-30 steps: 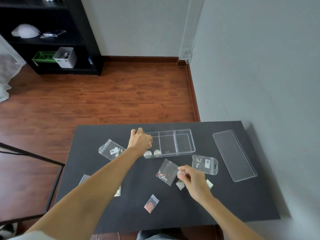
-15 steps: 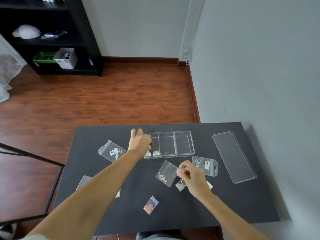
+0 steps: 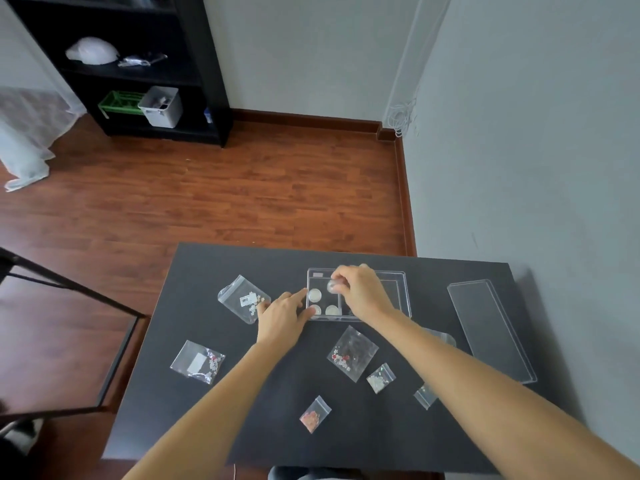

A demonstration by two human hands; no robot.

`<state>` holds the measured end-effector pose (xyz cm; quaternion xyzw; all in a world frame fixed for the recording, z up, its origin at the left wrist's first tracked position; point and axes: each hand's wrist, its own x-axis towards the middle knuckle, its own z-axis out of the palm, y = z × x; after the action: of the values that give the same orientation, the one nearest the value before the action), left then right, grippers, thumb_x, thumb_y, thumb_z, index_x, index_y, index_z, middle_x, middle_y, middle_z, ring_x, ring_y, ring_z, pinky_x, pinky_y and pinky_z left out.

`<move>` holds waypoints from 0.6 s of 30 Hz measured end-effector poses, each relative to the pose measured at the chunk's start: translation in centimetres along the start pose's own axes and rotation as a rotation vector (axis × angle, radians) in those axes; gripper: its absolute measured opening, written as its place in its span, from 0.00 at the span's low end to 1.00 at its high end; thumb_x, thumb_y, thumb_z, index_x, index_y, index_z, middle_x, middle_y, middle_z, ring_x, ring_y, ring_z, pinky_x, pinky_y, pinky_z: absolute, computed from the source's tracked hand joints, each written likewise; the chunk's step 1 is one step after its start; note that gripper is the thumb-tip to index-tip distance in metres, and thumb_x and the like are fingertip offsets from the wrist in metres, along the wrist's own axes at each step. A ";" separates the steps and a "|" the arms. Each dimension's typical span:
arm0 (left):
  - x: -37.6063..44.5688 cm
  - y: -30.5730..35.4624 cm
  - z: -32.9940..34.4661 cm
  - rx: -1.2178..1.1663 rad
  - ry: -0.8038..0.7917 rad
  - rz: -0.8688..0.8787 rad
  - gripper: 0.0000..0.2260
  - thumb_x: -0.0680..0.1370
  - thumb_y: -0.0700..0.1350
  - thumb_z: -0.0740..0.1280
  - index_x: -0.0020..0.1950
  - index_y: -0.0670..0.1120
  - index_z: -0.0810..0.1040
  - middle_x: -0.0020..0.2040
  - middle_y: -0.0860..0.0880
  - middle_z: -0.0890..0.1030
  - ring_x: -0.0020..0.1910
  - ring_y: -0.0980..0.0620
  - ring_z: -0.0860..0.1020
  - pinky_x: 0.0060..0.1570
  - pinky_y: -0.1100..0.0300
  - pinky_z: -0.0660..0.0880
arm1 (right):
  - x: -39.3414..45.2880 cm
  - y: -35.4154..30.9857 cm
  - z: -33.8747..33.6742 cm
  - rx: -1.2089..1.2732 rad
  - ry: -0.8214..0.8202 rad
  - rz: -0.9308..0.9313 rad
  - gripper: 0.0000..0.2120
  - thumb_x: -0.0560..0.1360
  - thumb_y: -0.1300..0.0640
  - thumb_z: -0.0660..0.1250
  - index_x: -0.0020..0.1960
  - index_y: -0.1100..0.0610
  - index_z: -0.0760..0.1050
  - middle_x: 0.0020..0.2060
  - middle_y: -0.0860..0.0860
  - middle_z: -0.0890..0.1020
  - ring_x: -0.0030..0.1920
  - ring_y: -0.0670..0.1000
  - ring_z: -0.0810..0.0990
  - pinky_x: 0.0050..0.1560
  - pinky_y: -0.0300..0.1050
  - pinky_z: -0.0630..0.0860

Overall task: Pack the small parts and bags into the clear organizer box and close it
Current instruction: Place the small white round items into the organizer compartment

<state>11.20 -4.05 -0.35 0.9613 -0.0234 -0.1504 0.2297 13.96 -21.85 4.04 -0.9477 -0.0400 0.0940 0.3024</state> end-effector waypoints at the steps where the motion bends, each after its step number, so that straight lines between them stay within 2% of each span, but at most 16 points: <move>1: 0.0 0.1 0.0 -0.010 0.007 -0.012 0.21 0.80 0.57 0.61 0.72 0.55 0.68 0.54 0.52 0.79 0.55 0.47 0.79 0.65 0.47 0.61 | 0.7 -0.1 0.5 -0.081 -0.036 -0.011 0.07 0.76 0.61 0.67 0.53 0.60 0.80 0.46 0.58 0.82 0.49 0.57 0.77 0.50 0.52 0.77; 4: -0.1 0.2 0.0 0.000 0.022 -0.025 0.22 0.80 0.57 0.60 0.74 0.57 0.63 0.55 0.50 0.80 0.54 0.47 0.79 0.65 0.46 0.61 | 1.9 -0.2 1.7 -0.333 -0.103 -0.049 0.08 0.75 0.65 0.66 0.52 0.58 0.80 0.42 0.56 0.73 0.47 0.59 0.77 0.45 0.46 0.71; 8: -0.2 0.3 0.0 0.042 0.016 -0.037 0.23 0.80 0.58 0.60 0.74 0.60 0.59 0.55 0.49 0.79 0.54 0.45 0.79 0.65 0.46 0.63 | 2.7 -0.7 2.6 -0.580 -0.175 -0.085 0.08 0.74 0.66 0.65 0.50 0.58 0.79 0.35 0.53 0.68 0.52 0.58 0.70 0.51 0.49 0.68; 13: -0.1 0.3 -0.1 0.073 0.010 -0.050 0.25 0.79 0.58 0.61 0.75 0.61 0.58 0.55 0.49 0.79 0.55 0.45 0.79 0.64 0.46 0.63 | 3.1 -1.4 3.2 -0.728 -0.220 -0.025 0.05 0.73 0.62 0.68 0.48 0.56 0.80 0.44 0.55 0.80 0.55 0.58 0.68 0.56 0.51 0.65; 16: -0.1 0.4 0.0 0.077 0.009 -0.057 0.24 0.79 0.58 0.61 0.74 0.61 0.58 0.56 0.49 0.79 0.55 0.45 0.79 0.65 0.46 0.63 | 2.8 -1.4 3.5 -0.782 -0.225 -0.015 0.04 0.71 0.65 0.68 0.41 0.57 0.79 0.42 0.54 0.83 0.56 0.59 0.69 0.55 0.51 0.64; 18: -0.1 0.4 0.0 0.077 0.005 -0.060 0.24 0.79 0.58 0.61 0.74 0.61 0.59 0.56 0.49 0.79 0.56 0.45 0.79 0.64 0.46 0.62 | 2.5 -1.0 3.6 -0.783 -0.217 -0.018 0.05 0.71 0.66 0.68 0.40 0.57 0.79 0.41 0.54 0.84 0.56 0.58 0.69 0.55 0.51 0.64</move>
<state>11.16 -4.42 -0.12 0.9701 0.0004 -0.1537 0.1877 15.67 -18.68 1.39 -0.9755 -0.1126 0.1683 -0.0863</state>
